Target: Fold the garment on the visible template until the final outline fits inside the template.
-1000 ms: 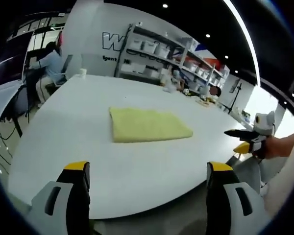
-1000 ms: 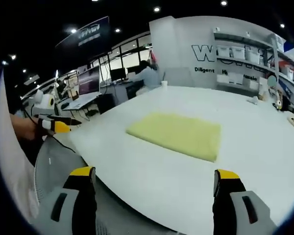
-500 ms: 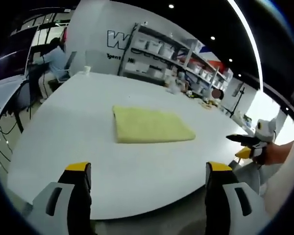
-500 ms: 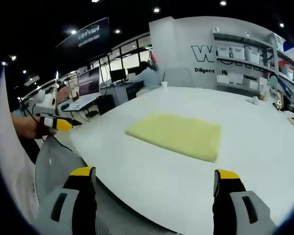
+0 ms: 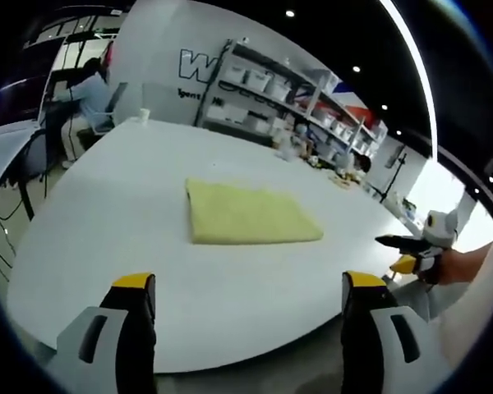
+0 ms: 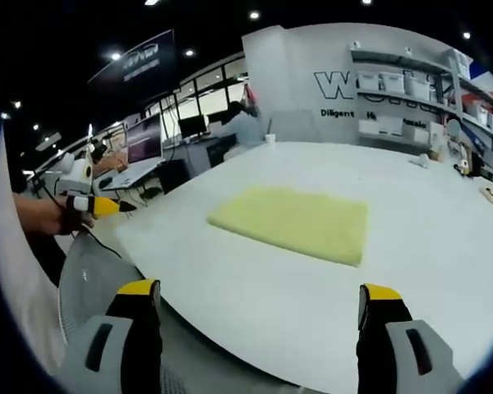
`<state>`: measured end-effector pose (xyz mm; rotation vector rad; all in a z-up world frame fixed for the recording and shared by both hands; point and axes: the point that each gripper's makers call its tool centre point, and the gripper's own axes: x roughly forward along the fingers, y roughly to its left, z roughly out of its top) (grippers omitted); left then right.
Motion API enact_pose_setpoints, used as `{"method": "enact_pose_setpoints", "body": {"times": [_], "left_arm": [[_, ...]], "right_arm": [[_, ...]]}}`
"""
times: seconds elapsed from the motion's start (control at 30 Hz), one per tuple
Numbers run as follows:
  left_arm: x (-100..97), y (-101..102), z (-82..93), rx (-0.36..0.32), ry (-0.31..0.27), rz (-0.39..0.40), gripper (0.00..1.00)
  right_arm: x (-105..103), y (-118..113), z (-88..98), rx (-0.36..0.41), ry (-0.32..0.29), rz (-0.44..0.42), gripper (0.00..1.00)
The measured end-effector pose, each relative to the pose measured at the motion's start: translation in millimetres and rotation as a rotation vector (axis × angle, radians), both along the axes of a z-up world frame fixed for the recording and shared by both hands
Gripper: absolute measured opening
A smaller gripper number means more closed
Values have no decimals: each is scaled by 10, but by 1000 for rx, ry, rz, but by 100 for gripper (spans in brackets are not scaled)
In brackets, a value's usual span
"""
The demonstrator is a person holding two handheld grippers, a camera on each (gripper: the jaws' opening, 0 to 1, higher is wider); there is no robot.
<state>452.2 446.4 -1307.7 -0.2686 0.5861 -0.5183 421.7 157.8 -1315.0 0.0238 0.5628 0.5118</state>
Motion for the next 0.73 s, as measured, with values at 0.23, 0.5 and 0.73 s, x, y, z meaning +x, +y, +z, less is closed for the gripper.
{"method": "enact_pose_setpoints", "body": {"times": [0.23,0.5,0.73], "left_arm": [[43,-18,75,-32,-9,-12,93],[55,-5,115,-20,-23,-9,91],[42,25,83,-26,-20,2,89]], "right_arm": [[5,0,-17,-9,9,-4,99],[9,-26,-33,-1,11,-22,99],[16,-28,-22,1,3,-24,99]]}}
